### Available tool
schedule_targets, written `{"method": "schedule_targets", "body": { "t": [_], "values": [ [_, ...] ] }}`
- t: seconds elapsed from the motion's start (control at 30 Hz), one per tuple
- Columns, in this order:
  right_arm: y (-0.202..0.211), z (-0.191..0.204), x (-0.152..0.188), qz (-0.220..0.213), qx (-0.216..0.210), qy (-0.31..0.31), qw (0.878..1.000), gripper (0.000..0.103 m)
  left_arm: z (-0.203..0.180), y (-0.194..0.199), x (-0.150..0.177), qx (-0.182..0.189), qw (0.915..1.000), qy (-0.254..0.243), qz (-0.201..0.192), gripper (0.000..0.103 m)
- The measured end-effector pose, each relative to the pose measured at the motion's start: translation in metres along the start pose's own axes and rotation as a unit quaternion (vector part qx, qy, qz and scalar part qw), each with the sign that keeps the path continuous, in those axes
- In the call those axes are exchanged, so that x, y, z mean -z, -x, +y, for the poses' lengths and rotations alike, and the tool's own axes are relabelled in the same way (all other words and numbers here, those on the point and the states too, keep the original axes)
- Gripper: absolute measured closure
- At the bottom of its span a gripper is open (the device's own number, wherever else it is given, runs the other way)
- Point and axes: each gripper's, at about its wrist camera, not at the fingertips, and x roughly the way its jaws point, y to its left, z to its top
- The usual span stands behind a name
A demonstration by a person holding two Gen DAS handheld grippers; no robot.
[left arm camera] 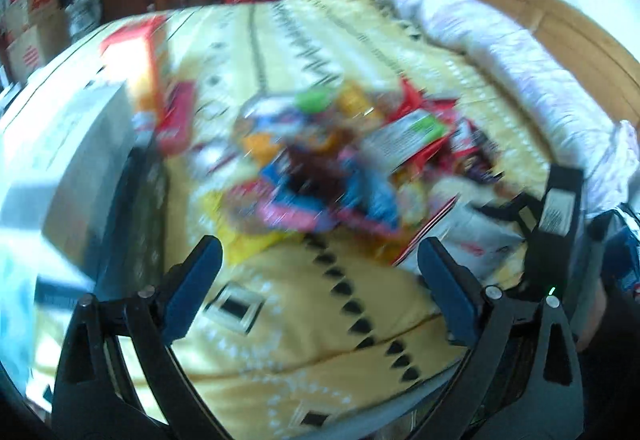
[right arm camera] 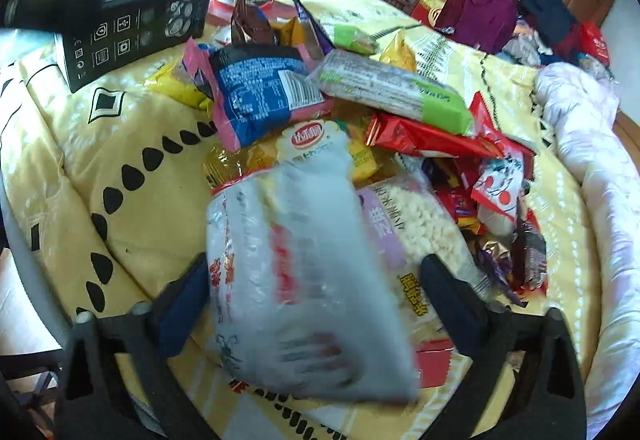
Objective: Organize snacks
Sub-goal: 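Grasp the clear rice-puff bag with the right tool, then grasp the dark blue snack packet with the left tool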
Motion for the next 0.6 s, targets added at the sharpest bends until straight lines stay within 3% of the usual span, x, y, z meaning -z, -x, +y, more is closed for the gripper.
{"method": "schedule_targets", "body": {
  "t": [0.13,0.17,0.3,0.47,0.5,0.6],
  "values": [
    [0.016,-0.025,0.005,-0.011,-0.051,-0.081,0.995,0.058,-0.022,-0.022,-0.016,0.024,0.9993,-0.030,-0.002,0.008],
    [0.019,-0.036,0.008,-0.013,-0.065,-0.111,0.992,0.074,-0.026,-0.029,-0.019,0.034,0.9989,-0.033,0.002,0.011],
    [0.023,-0.075,0.027,-0.025,-0.112,-0.210,0.971,0.082,-0.031,-0.060,-0.024,0.058,0.9971,-0.024,0.043,0.037],
    [0.027,-0.105,0.042,-0.048,-0.179,-0.306,0.934,0.082,-0.025,-0.079,-0.021,0.044,0.9973,0.009,0.057,0.048],
    [0.029,-0.107,0.039,-0.050,-0.184,-0.313,0.930,0.082,-0.025,-0.082,-0.021,0.036,0.9973,0.011,0.062,0.057],
    [0.031,-0.117,0.039,-0.061,-0.193,-0.327,0.923,0.082,-0.023,-0.083,-0.017,0.037,0.9970,0.024,0.064,0.061]
  ]
}}
